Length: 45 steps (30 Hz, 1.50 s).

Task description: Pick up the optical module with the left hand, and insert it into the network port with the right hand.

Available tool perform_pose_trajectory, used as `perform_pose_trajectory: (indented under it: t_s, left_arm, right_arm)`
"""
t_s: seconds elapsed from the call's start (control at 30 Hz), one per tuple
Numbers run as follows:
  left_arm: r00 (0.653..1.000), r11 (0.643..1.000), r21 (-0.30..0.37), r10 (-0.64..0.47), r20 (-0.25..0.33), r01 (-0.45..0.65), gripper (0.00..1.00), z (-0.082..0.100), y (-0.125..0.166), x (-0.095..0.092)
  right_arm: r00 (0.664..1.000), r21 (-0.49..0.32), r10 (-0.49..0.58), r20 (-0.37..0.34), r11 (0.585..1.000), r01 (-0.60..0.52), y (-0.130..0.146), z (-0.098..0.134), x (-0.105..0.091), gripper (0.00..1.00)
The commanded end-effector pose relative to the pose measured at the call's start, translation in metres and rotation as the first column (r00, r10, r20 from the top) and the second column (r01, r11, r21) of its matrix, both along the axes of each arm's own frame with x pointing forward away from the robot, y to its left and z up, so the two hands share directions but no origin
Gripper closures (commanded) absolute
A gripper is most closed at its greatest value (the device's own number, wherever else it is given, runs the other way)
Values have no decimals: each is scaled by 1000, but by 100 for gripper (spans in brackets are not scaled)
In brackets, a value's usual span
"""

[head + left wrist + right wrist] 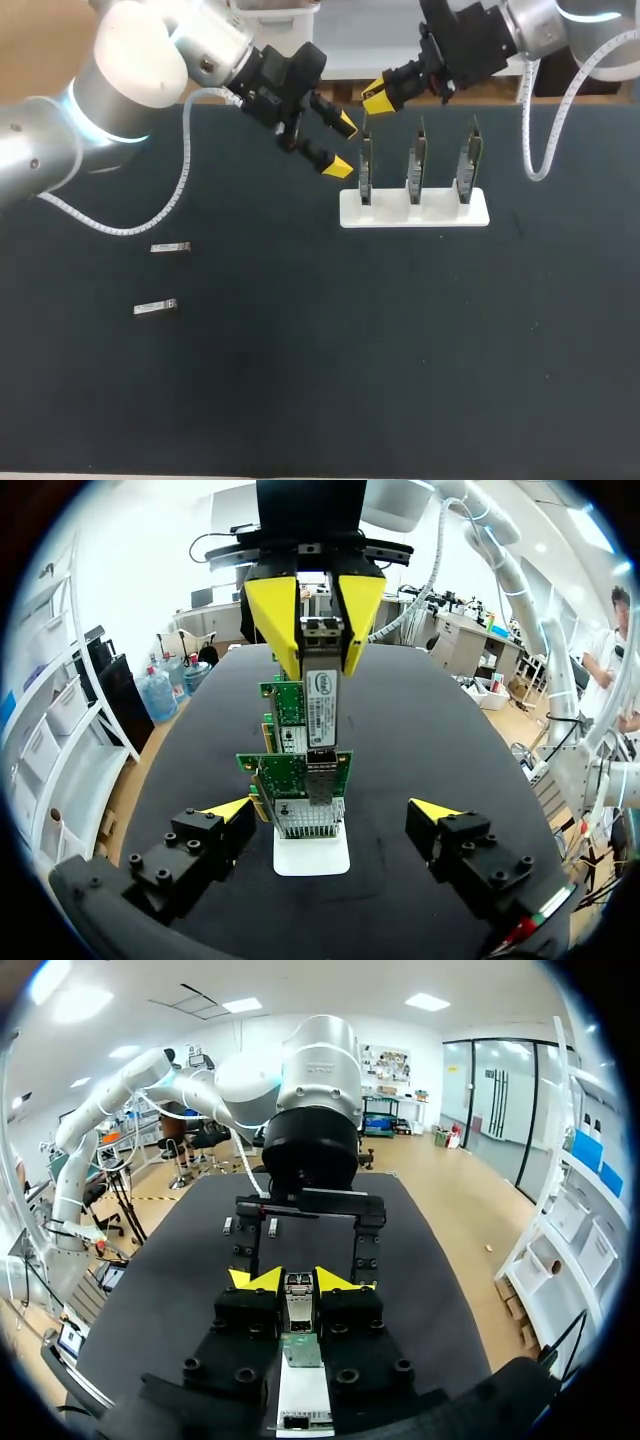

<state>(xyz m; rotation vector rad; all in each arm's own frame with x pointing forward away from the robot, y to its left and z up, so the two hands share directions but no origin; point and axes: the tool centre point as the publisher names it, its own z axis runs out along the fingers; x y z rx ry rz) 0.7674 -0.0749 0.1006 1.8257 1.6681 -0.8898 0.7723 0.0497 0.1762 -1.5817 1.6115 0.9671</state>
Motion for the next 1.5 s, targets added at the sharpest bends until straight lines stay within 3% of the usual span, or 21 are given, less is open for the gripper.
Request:
perform_pose_trajectory:
  t_s: [0.03,0.97,1.5]
  left_arm:
    - [1000,1000,5,-4,-5,4,0,0,-1,3]
    - [1000,1000,5,-4,-5,4,0,0,-1,3]
    - [1000,1000,5,-4,-5,4,0,0,-1,3]
  right_arm:
    - [1000,-2,-1,2,1000,1,1,-2,-2,100]
    - [1000,-52,-2,7,999,2,0,-13,-3,100]
    - [999,-46,0,50,999,3,1,-4,-4,100]
